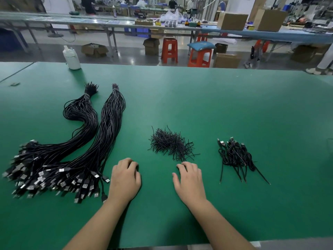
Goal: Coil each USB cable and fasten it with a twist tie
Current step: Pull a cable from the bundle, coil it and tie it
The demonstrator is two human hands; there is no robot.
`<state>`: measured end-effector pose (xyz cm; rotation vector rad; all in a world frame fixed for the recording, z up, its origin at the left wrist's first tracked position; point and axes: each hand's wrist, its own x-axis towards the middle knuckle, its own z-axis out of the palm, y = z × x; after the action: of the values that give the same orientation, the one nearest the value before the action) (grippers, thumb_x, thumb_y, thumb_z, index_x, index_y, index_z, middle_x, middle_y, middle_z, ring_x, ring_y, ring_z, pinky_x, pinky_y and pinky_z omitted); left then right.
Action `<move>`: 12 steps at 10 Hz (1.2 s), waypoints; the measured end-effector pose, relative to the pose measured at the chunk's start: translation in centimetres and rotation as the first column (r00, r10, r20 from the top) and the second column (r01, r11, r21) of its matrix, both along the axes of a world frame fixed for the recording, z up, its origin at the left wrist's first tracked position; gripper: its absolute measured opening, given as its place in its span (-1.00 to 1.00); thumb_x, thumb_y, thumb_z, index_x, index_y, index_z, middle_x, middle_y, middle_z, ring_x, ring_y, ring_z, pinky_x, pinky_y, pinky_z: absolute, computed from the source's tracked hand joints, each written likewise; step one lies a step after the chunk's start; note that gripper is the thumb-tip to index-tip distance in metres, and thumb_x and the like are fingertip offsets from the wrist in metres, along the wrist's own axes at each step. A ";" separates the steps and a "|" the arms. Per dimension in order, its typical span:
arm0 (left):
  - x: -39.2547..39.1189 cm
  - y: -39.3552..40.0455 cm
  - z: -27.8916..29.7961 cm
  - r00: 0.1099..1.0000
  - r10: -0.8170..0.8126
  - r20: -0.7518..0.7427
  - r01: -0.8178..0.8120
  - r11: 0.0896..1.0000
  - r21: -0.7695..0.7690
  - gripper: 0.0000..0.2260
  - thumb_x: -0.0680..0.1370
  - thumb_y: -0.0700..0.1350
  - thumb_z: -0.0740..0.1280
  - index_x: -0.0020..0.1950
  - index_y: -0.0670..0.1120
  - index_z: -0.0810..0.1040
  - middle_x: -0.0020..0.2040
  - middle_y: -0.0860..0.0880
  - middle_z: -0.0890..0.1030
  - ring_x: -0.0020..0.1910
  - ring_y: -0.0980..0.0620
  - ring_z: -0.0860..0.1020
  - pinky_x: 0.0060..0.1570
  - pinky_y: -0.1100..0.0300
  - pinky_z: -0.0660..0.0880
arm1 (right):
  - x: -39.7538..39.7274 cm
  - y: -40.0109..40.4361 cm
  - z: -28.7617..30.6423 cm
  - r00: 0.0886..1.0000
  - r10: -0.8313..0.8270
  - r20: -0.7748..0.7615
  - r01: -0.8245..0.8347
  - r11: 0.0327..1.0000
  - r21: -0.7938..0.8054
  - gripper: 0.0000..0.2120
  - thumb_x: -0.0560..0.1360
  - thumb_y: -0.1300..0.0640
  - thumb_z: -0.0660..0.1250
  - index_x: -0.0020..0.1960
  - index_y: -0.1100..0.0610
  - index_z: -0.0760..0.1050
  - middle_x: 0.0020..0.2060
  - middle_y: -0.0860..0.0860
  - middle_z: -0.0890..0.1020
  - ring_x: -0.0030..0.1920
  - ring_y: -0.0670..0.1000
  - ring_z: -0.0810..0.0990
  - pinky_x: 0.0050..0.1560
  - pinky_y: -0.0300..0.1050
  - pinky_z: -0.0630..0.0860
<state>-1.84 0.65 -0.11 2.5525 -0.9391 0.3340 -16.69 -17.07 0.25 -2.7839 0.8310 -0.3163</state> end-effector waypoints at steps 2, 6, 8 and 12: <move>0.4 -0.1 0.7 0.995 0.033 -0.099 -0.025 0.996 0.090 -0.87 0.47 -0.14 0.34 0.00 -0.07 0.58 -0.07 -0.03 0.50 -0.07 -0.06 0.40 -0.09 0.06 0.38 | 0.0 -0.2 -0.3 0.998 -0.011 0.057 0.011 1.000 0.010 -0.62 0.62 -0.07 0.18 0.35 0.07 0.48 0.27 -0.02 0.49 0.32 0.02 0.38 0.37 -0.02 0.31; 10.5 5.7 7.2 0.884 0.466 -0.044 -0.377 0.764 0.524 -0.61 0.57 0.10 0.26 0.33 -0.06 0.43 0.29 -0.13 0.48 0.26 -0.15 0.42 0.19 -0.03 0.39 | 0.1 -0.3 -0.3 0.996 -0.030 0.081 0.029 0.999 0.020 -0.66 0.61 -0.07 0.20 0.30 0.05 0.49 0.21 -0.05 0.50 0.27 0.01 0.38 0.31 -0.05 0.33; 11.6 9.1 7.2 0.871 0.491 -0.032 -0.412 0.764 0.497 -0.86 0.55 -0.14 0.26 0.06 -0.03 0.56 -0.03 -0.04 0.62 0.00 -0.11 0.55 -0.06 0.06 0.35 | 0.0 -0.3 -0.4 0.997 -0.031 0.076 0.030 0.999 0.020 -0.65 0.61 -0.09 0.18 0.31 0.03 0.49 0.22 -0.07 0.49 0.27 -0.01 0.37 0.31 -0.07 0.32; 10.2 5.7 10.0 0.976 0.220 -0.011 -0.205 0.926 0.318 -0.84 0.57 -0.20 0.23 0.14 -0.08 0.41 0.03 -0.11 0.54 -0.13 -0.18 0.56 -0.25 0.04 0.43 | 0.1 -0.5 -0.6 0.996 -0.039 0.083 0.037 0.999 0.026 -0.65 0.61 -0.10 0.18 0.31 0.01 0.48 0.22 -0.09 0.49 0.27 -0.03 0.37 0.32 -0.08 0.32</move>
<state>8.37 6.35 9.88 2.9523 -0.7491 0.1960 -16.60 -17.54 -0.38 -2.7146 0.8631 -0.4228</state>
